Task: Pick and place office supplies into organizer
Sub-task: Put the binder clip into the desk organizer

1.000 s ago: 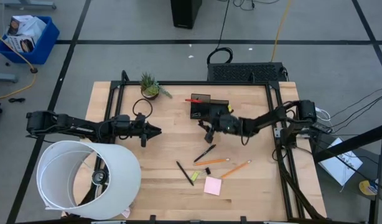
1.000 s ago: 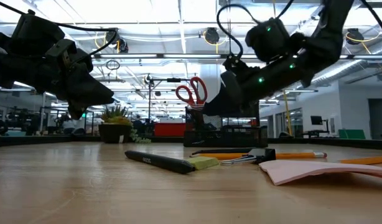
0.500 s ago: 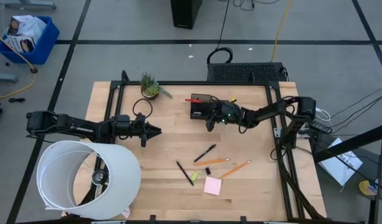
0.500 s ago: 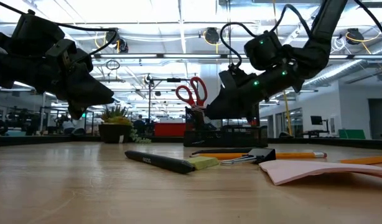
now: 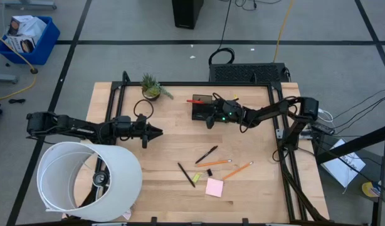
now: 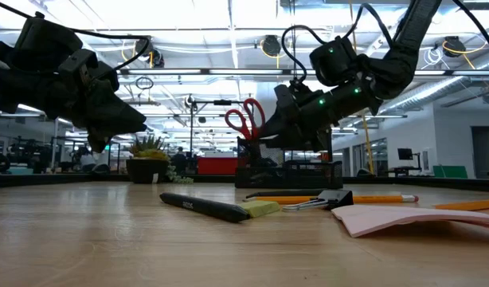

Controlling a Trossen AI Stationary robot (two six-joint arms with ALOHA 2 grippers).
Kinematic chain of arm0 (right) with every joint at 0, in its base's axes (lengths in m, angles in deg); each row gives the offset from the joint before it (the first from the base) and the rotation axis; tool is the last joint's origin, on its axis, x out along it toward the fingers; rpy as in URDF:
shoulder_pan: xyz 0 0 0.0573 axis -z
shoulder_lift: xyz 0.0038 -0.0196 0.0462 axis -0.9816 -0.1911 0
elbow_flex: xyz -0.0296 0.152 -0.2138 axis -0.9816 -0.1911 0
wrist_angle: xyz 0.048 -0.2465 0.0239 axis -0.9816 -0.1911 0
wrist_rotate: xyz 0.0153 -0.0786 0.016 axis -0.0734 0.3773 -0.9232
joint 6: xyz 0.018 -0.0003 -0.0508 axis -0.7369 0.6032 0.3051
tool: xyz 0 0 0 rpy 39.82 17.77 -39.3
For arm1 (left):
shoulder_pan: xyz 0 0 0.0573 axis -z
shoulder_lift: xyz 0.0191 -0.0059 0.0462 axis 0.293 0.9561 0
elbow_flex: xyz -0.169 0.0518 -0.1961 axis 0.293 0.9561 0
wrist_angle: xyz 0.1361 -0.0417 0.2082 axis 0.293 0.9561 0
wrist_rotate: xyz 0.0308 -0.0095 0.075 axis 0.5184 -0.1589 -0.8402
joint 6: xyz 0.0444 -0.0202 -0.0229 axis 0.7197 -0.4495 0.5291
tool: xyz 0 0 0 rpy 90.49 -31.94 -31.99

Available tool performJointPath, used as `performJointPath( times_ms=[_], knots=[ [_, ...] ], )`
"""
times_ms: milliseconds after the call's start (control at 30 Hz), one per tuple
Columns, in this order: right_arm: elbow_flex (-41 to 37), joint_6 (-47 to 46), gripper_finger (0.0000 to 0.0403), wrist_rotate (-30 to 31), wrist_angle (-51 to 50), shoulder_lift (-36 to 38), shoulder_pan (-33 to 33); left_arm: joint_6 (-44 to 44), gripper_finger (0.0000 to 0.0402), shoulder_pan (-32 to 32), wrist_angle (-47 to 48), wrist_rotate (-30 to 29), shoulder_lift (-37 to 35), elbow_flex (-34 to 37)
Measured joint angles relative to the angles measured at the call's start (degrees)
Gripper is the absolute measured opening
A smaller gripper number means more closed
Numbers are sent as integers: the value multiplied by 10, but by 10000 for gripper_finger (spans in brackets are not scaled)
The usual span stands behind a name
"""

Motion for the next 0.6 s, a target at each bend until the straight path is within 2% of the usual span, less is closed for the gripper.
performJointPath(
  times_ms=[167,267,400,600],
  knots=[
    [0,-4,209,-4,-1,0,-2,0,93,0,0,0,0,0],
    [0,-5,205,-28,-6,0,-13,0,93,0,1,0,0,0],
    [-3,34,202,-40,-20,0,-39,0,93,0,6,0,0,0],
    [-5,46,201,-128,-20,0,-102,-1,93,0,13,0,0,0]
  ],
)
